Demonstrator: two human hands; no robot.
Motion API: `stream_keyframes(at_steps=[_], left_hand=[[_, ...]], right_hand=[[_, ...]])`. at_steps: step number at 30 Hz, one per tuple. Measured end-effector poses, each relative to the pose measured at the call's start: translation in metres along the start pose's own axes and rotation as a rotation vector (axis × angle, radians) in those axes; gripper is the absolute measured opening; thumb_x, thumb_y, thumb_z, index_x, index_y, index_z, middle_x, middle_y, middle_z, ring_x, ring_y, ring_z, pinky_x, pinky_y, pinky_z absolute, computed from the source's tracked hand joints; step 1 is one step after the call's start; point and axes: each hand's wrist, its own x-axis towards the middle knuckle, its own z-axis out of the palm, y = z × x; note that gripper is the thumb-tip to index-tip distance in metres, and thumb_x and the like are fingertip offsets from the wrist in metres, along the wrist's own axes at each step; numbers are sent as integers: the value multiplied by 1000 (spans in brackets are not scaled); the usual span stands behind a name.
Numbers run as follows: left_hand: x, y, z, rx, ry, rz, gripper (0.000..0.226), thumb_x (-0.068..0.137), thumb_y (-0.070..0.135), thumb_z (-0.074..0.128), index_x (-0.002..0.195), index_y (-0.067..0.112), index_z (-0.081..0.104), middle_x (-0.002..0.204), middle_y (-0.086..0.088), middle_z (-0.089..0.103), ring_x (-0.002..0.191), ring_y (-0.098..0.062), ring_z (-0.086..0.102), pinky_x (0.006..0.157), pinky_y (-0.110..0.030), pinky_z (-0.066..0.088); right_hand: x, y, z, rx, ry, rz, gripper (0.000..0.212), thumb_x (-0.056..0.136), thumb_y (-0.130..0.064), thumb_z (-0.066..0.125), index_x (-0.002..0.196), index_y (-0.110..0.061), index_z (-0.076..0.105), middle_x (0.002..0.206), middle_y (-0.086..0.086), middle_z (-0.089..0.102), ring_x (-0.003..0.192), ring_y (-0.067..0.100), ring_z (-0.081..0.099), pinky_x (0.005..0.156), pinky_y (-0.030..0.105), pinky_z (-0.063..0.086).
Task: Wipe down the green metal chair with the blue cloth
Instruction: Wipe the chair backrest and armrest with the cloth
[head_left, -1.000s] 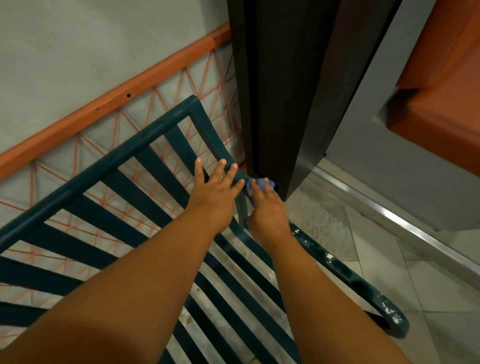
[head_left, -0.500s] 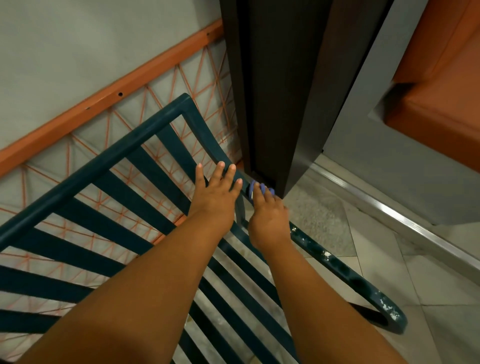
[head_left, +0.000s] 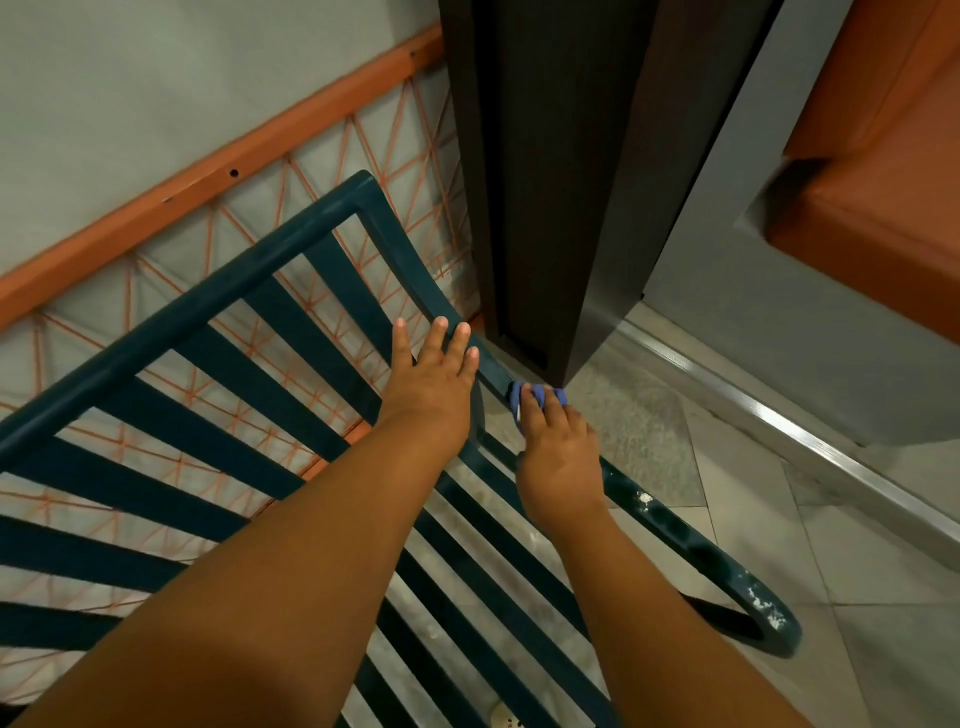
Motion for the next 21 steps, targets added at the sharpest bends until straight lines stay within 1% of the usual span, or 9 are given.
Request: stream_keyframes(at_steps=[3, 5, 7, 9, 11, 14, 17, 19, 21], left_hand=[[-2, -1, -2, 0, 1, 21, 101, 86, 19, 61, 149, 18, -17, 154, -8, -30, 141, -33, -27, 107, -66, -14], [-4, -2, -4, -21, 8, 30, 95, 88, 21, 57, 150, 19, -15, 155, -7, -29, 141, -32, -27, 108, -66, -14], [-5, -3, -4, -34, 19, 33, 91, 90, 20, 54, 151, 19, -14, 155, -7, -28, 142, -31, -26, 108, -66, -14], [-5, -3, -3, -47, 26, 40, 89, 90, 19, 53, 151, 19, -13, 156, -7, -28, 142, -31, -26, 108, -66, -14], [-5, -2, -2, -48, 29, 45, 90, 90, 19, 54, 151, 18, -13, 155, -8, -28, 142, -32, -26, 108, -66, -13], [-4, 1, -1, -43, 41, 31, 91, 90, 22, 55, 151, 18, -13, 155, -8, -28, 142, -33, -25, 107, -66, -14], [-4, 3, 2, -42, 59, 17, 91, 91, 23, 55, 151, 19, -13, 156, -7, -27, 142, -33, -25, 106, -65, -14], [-4, 3, 4, -50, 83, 10, 89, 92, 19, 53, 151, 20, -13, 156, -7, -26, 142, -33, -25, 107, -65, -14], [-4, 4, 4, -58, 101, 2, 86, 92, 15, 50, 151, 21, -12, 156, -6, -26, 142, -32, -24, 107, -65, -14]], right_hand=[[8, 15, -9, 88, -10, -5, 70, 87, -13, 59, 147, -24, 26, 146, 9, 39, 125, 29, 44, 104, 42, 36], [32, 23, -26, 293, -171, 129, 44, 92, -14, 53, 135, -21, 46, 125, 12, 55, 107, 26, 54, 92, 38, 45], [49, 33, -44, 466, -336, 246, 28, 95, -24, 51, 118, -13, 60, 113, 13, 61, 102, 28, 57, 94, 41, 46], [59, 39, -61, 587, -479, 332, 32, 93, -37, 54, 103, -9, 64, 105, 14, 64, 97, 28, 59, 95, 44, 46], [64, 35, -70, 498, -524, 310, 34, 95, -38, 52, 103, -7, 64, 107, 15, 63, 98, 27, 58, 96, 43, 44], [64, 16, -62, 365, -407, 155, 33, 98, -19, 46, 129, -12, 54, 127, 16, 55, 115, 31, 52, 100, 39, 41], [29, 5, -25, 336, -151, -23, 63, 91, -3, 49, 144, -33, 34, 146, 12, 39, 127, 31, 43, 106, 41, 38], [3, 8, -4, 112, 35, -172, 73, 86, -2, 53, 147, -35, 28, 158, 6, 20, 141, 33, 24, 116, 46, 21], [-10, 18, 9, -8, 80, -214, 68, 89, -6, 49, 148, -32, 27, 160, 1, 4, 146, 32, 3, 115, 46, -3]])
